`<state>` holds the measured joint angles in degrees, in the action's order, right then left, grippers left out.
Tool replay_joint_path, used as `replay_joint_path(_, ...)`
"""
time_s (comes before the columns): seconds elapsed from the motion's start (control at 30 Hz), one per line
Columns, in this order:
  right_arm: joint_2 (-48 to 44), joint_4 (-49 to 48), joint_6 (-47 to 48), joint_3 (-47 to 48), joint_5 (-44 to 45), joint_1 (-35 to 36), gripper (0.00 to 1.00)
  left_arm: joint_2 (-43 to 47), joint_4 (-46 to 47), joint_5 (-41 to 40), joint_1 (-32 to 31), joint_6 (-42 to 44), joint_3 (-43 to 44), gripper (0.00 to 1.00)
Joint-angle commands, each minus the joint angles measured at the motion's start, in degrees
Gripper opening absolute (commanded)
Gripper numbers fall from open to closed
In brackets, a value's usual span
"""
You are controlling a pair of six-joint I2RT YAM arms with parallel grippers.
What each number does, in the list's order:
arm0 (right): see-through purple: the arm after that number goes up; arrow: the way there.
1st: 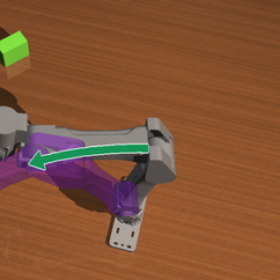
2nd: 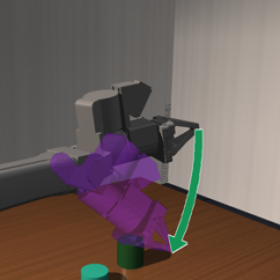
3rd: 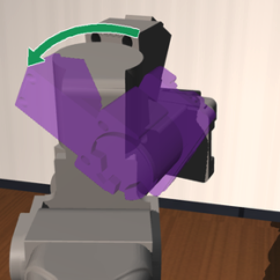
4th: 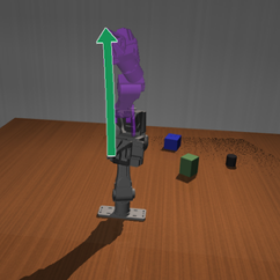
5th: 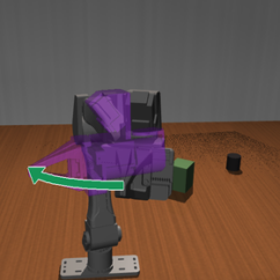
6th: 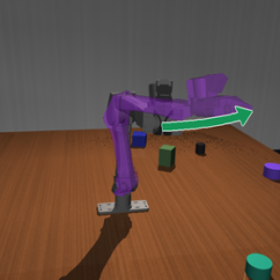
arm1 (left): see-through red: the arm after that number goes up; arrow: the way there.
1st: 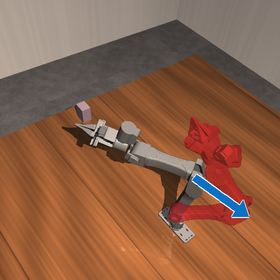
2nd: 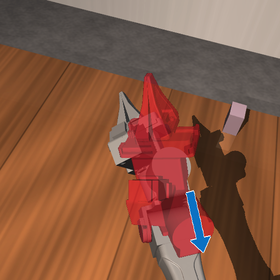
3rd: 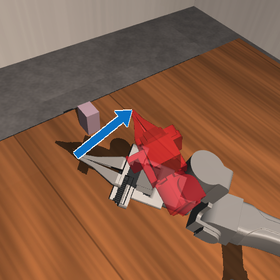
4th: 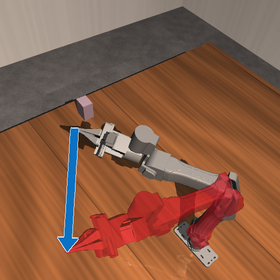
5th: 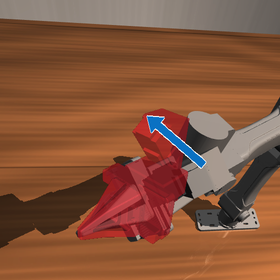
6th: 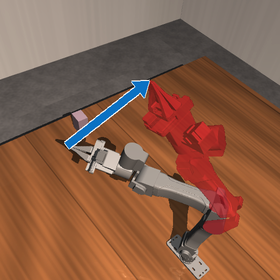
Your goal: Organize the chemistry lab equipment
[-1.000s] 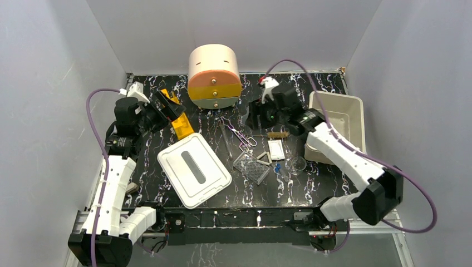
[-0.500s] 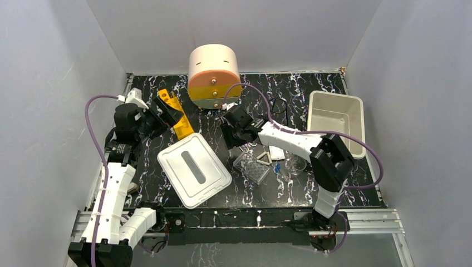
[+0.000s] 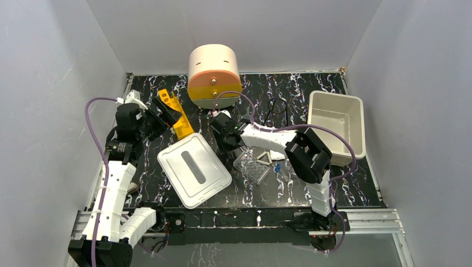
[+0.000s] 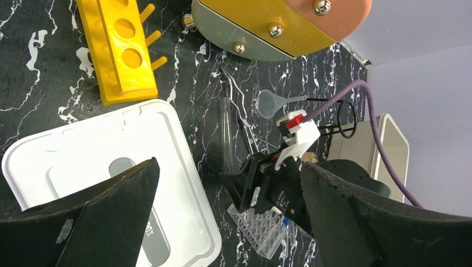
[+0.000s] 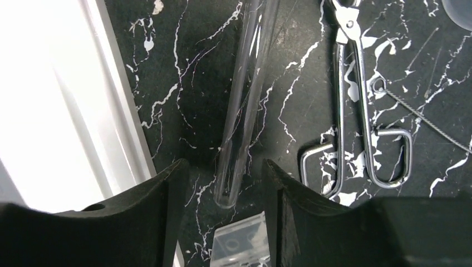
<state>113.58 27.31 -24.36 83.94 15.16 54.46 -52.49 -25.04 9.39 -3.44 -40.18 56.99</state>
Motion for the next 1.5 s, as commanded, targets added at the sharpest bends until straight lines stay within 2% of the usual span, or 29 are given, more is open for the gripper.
replay_joint_path(0.0,2.3,0.6,-0.4,3.9,3.1,0.4,0.55,-0.1,-1.0,-0.5,0.4,-0.2,0.7,0.98)
replay_joint_path(0.07,3.2,0.1,0.7,4.8,3.4,0.5,0.49,-0.4,-0.9,-0.5,0.4,0.1,0.6,0.98)
replay_joint_path(0.43,9.4,4.0,0.3,8.6,6.6,0.5,0.44,-1.8,-1.1,-1.7,0.4,2.7,1.8,0.98)
replay_joint_path(0.57,10.1,1.9,1.3,7.5,5.8,0.4,0.42,-1.7,-1.0,-1.9,0.4,2.8,1.6,0.98)
replay_joint_path(0.67,10.5,0.7,2.2,7.1,5.1,0.5,0.29,-2.0,-1.5,-2.1,0.4,2.7,2.0,0.98)
replay_joint_path(0.77,10.1,0.3,2.6,6.8,6.4,0.5,0.24,-2.2,-1.4,-0.6,0.4,2.1,1.9,0.98)
replay_joint_path(1.0,1.7,-5.8,5.0,1.0,5.2,0.5,0.22,-3.6,-1.2,3.0,0.4,1.9,3.3,0.98)
replay_joint_path(1.23,-11.6,-20.3,8.6,-11.3,1.5,0.5,0.22,-5.2,-0.3,7.3,0.4,1.4,5.5,0.98)
replay_joint_path(1.47,-20.5,-29.2,9.1,-14.8,-4.7,0.4,0.22,-8.3,5.0,19.9,-0.1,0.7,5.8,0.98)
